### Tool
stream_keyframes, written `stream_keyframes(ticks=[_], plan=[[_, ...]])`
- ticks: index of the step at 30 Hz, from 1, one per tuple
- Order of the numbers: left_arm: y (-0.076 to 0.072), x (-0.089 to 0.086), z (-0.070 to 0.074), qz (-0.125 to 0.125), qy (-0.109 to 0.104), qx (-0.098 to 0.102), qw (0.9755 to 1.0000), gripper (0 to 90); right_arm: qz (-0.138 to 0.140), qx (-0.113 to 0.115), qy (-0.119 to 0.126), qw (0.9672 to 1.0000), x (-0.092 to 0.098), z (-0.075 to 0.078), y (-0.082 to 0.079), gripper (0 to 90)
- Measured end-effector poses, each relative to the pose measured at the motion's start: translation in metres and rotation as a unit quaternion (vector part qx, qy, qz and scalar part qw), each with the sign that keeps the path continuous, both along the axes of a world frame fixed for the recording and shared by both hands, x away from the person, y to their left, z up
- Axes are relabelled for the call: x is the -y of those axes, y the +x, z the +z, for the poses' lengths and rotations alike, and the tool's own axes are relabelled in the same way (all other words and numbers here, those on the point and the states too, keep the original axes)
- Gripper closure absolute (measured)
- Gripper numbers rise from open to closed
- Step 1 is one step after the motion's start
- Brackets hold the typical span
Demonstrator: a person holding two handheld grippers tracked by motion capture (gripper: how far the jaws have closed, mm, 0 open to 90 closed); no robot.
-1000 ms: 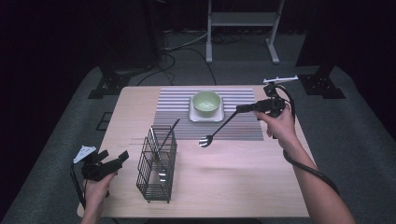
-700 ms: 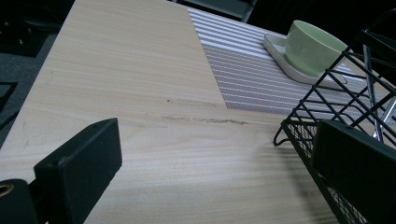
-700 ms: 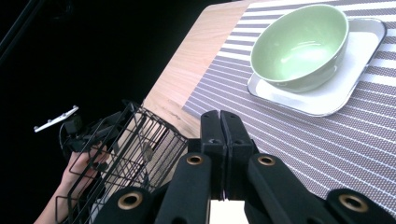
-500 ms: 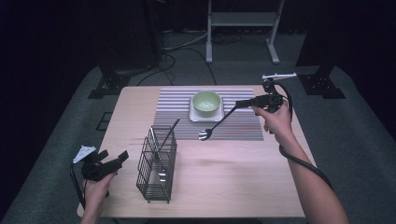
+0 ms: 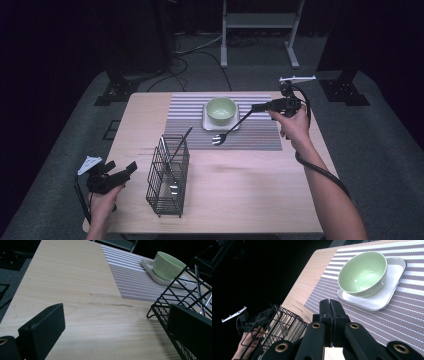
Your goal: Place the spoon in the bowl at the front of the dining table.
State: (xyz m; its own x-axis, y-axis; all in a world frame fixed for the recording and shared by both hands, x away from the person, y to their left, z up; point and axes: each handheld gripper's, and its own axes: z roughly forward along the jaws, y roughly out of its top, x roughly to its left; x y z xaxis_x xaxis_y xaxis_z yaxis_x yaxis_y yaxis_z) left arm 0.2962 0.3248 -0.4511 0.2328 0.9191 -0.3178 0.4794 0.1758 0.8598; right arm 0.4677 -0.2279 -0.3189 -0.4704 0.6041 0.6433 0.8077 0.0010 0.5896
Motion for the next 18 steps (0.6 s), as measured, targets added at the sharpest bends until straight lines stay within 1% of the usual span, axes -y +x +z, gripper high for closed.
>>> stream_keyframes(ticks=[8,12,18], plan=[[0.0,-0.001,0.0,0.001,-0.001,-0.001,1.0,1.0,-0.008,0.003,0.0,1.0,-0.004,0.002,0.006,89.2],[-0.001,-0.002,0.0,0.001,0.0,0.0,1.0,1.0,-0.012,0.005,-0.001,0.9999,-0.006,0.005,0.01,89.2],[-0.002,-0.003,0.001,0.005,-0.006,0.002,1.0,1.0,-0.02,0.007,-0.001,0.9998,-0.008,0.009,0.017,89.2]])
